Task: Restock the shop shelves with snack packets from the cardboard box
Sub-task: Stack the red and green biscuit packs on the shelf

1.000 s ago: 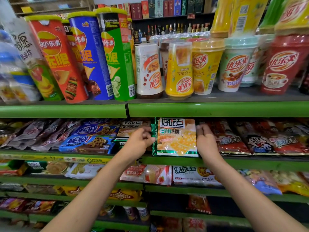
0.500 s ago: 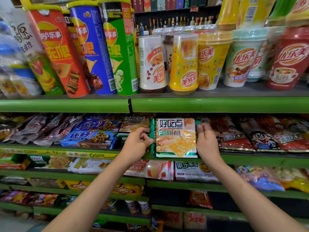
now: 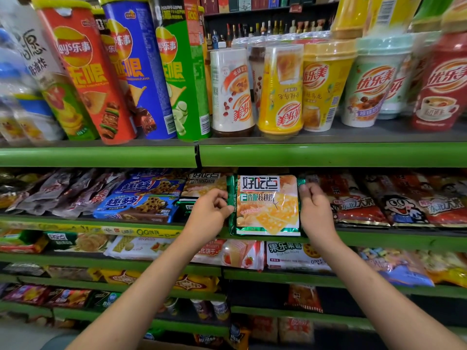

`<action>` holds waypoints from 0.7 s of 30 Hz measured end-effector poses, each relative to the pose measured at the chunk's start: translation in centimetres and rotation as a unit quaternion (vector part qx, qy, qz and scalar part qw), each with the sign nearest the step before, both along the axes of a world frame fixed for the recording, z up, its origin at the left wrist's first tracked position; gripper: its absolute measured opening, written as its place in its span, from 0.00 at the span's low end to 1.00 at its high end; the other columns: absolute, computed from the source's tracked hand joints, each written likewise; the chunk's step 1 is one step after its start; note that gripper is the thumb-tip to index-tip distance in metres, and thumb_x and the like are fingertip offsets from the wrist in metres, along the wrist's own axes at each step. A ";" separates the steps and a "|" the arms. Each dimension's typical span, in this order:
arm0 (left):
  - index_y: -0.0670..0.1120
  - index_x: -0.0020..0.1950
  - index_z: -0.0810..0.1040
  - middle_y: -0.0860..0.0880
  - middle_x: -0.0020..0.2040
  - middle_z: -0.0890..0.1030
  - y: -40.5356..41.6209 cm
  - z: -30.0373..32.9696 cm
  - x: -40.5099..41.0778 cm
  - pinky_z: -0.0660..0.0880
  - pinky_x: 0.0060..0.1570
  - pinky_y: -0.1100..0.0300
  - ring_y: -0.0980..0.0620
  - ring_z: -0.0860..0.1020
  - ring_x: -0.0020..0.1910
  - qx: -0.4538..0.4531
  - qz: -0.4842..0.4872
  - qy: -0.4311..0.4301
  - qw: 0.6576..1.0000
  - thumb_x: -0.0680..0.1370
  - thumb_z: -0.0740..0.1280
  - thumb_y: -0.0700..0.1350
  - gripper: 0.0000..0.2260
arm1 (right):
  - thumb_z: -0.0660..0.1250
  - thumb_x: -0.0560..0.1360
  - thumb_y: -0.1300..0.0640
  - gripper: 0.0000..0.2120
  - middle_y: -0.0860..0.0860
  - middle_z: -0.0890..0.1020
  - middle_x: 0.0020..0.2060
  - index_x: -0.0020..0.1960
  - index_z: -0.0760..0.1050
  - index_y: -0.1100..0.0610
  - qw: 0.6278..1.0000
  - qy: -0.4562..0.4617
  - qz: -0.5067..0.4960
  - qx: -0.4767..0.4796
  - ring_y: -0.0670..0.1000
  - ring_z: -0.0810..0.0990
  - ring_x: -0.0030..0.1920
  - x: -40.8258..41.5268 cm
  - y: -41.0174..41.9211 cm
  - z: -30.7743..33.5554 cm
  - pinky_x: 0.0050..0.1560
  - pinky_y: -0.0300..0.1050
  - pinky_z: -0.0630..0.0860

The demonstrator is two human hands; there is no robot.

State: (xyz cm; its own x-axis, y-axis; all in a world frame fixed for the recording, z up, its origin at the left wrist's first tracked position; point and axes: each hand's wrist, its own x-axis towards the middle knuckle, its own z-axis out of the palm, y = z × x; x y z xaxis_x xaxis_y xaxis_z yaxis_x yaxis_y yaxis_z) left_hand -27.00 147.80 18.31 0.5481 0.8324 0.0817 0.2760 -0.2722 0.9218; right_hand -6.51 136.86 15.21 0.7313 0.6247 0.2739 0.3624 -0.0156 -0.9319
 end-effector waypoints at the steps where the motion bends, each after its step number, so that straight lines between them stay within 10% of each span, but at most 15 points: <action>1: 0.51 0.51 0.75 0.48 0.38 0.73 0.0 0.0 0.0 0.71 0.31 0.71 0.53 0.71 0.36 -0.001 0.001 -0.002 1.000 0.80 0.68 0.38 0.08 | 0.55 0.85 0.53 0.12 0.50 0.75 0.34 0.44 0.71 0.48 1.000 0.012 0.002 -0.001 0.48 0.71 0.34 0.0 0.0 0.1 0.36 0.44 0.66; 9: 0.46 0.56 0.76 0.52 0.34 0.73 0.2 0.0 0.0 0.75 0.45 0.58 0.53 0.74 0.38 -0.067 -0.010 -0.040 0.997 0.79 0.69 0.38 0.08 | 0.56 0.85 0.51 0.09 0.46 0.79 0.47 0.50 0.74 0.47 0.992 0.124 0.017 -0.009 0.45 0.75 0.48 0.2 -0.4 0.3 0.41 0.41 0.67; 14: 0.44 0.58 0.75 0.50 0.35 0.73 0.1 0.2 0.3 0.75 0.29 0.62 0.54 0.73 0.34 -0.166 -0.001 -0.093 0.982 0.79 0.68 0.35 0.09 | 0.60 0.83 0.56 0.07 0.53 0.80 0.54 0.51 0.74 0.46 0.979 0.204 0.015 0.014 0.55 0.77 0.55 0.4 -0.3 0.5 0.58 0.53 0.73; 21: 0.52 0.59 0.71 0.45 0.51 0.79 0.3 0.8 0.5 0.75 0.44 0.57 0.51 0.77 0.49 -0.118 0.016 -0.078 0.990 0.82 0.65 0.39 0.10 | 0.68 0.78 0.57 0.11 0.38 0.82 0.39 0.54 0.78 0.40 0.983 0.147 0.107 0.005 0.34 0.80 0.40 0.3 -1.7 1.6 0.43 0.42 0.68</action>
State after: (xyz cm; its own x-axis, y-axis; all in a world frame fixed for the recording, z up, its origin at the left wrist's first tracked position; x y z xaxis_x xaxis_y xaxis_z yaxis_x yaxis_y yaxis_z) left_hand -26.54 148.12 19.08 0.5180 0.8546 -0.0360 0.1302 -0.0372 0.9908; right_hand -6.17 135.17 16.78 0.6322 0.7709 0.0772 0.0712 0.0415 -0.9966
